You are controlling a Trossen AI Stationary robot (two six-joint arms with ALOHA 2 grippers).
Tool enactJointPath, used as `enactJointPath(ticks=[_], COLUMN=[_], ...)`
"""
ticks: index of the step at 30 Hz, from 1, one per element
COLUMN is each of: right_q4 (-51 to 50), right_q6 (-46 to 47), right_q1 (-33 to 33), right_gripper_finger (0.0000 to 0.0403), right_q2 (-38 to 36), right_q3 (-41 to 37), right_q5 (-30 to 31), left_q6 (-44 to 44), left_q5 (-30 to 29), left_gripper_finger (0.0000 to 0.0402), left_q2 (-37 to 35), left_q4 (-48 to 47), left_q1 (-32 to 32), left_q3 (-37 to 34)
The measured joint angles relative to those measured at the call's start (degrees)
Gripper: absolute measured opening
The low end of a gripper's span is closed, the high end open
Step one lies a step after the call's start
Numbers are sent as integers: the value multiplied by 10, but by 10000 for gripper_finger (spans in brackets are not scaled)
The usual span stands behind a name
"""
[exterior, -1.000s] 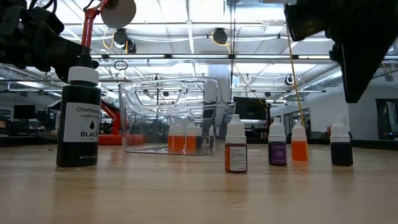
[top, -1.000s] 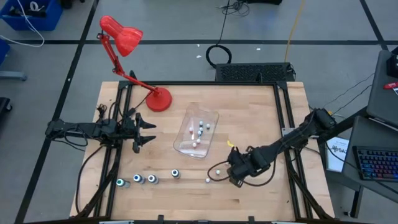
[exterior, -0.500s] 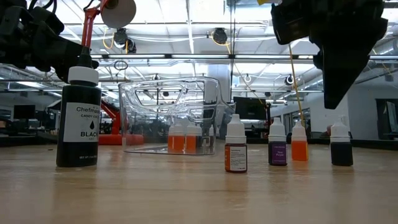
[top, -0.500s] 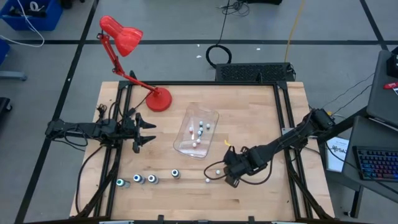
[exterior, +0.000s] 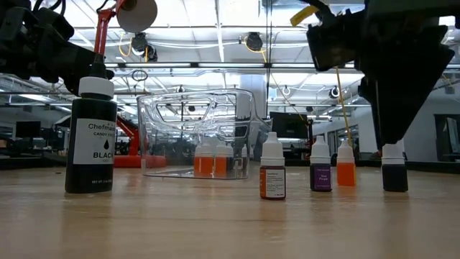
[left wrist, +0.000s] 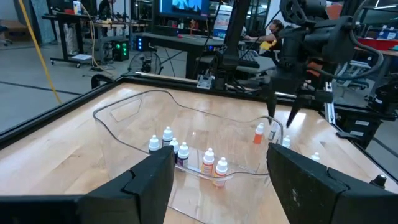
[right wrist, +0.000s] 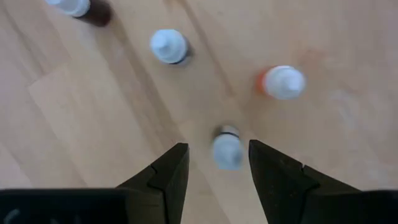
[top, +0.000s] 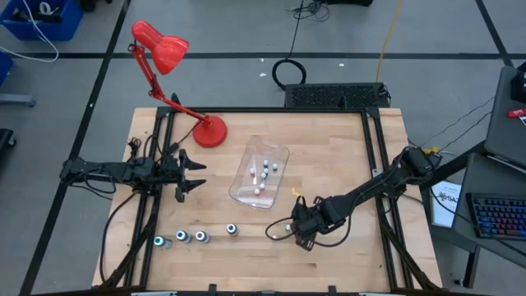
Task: Pick & Place food coloring
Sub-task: Put the small green food coloring bottle into the transparent bin
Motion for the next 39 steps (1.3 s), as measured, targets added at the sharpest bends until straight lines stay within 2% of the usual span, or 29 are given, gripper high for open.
enactJointPath(ticks=[13,22,39], right_q4=[-1,37,51], right_q6=[0,9,0], right_q1=[0,-6,-14], right_gripper_finger=[155,155,149], right_q2=[7,7,7], right_q3=[-2,-40,-40], right_q5=[0,-14,-16], left_q6=[0,0,0], left_q5=[0,0,0], left_gripper_finger=[253,253,253], left_q2=[0,0,0], left_q4=[0,0,0], left_q1=[0,0,0], left_q3=[0,0,0])
